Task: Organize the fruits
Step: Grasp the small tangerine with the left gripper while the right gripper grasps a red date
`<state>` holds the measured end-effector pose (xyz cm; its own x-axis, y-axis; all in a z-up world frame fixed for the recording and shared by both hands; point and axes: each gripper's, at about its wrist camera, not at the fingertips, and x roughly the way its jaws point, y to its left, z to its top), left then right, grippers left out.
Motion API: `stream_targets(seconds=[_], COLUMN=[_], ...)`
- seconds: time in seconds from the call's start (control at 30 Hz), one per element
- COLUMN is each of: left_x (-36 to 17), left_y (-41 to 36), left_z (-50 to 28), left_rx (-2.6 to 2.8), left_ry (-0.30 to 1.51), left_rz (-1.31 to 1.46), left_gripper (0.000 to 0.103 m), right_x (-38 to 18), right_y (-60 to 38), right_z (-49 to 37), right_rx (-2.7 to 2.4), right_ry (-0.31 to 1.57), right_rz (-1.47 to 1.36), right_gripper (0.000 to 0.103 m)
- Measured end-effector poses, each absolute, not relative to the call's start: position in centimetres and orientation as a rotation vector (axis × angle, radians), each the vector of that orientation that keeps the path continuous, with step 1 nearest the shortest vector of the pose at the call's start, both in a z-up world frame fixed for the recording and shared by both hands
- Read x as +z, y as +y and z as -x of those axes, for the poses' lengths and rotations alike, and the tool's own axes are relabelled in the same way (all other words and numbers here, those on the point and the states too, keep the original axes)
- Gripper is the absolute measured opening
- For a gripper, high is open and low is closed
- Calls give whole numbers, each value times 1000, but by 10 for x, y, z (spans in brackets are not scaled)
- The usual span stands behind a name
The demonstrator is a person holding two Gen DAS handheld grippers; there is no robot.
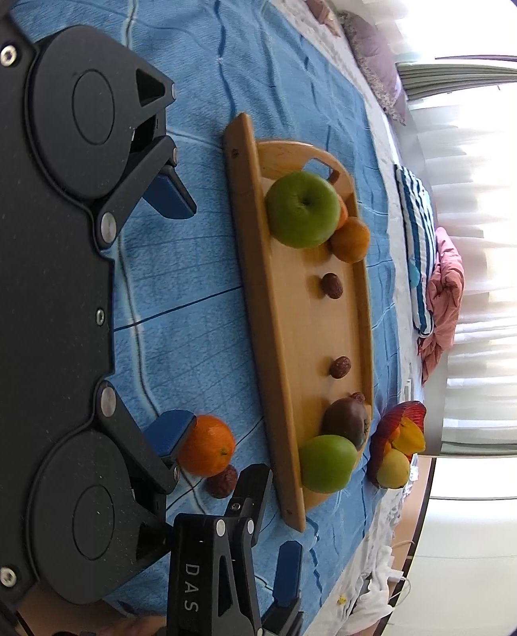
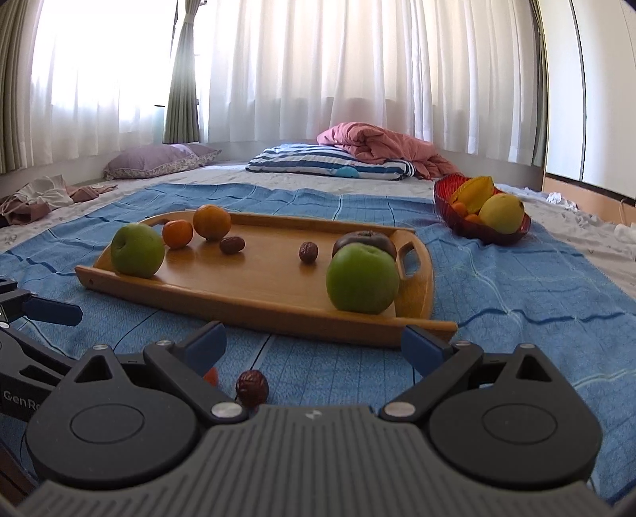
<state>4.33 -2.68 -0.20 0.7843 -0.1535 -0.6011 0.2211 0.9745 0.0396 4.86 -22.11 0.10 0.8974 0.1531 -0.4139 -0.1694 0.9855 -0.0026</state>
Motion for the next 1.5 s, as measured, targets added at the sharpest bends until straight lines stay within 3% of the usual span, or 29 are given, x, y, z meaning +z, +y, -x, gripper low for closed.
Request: stream_targets(seconds=[0.27, 0.4, 0.67, 0.93, 1.17, 1.37, 1.5], left_x=[-5, -5, -3, 8, 7, 5, 2], left_y=[-28, -29, -30, -25, -37, -47, -54], left_z=[-37, -34, -30, -35, -37, -39, -44], left_rx=[-211, -231, -246, -285, -308, -330, -313], left_ry=[633, 632, 621, 608, 608, 623, 646], left_rz=[-119, -120, -133, -13, -9, 3, -2], left_gripper=[103, 103, 103, 102, 100, 88, 77], right_x=[-7, -10, -12, -16, -15, -15, -15], right_y=[-227, -230, -229, -225, -233, -239, -240], right_z=[-46, -45, -44, -40, -36, -35, -35], right_rx=[166, 193, 215, 197, 179, 165, 166], right_ry=[458, 482, 499, 490, 485, 483, 478], right_rz=[-8, -24, -37, 28, 10, 6, 8], right_gripper=[100, 90, 81, 81, 68, 54, 53])
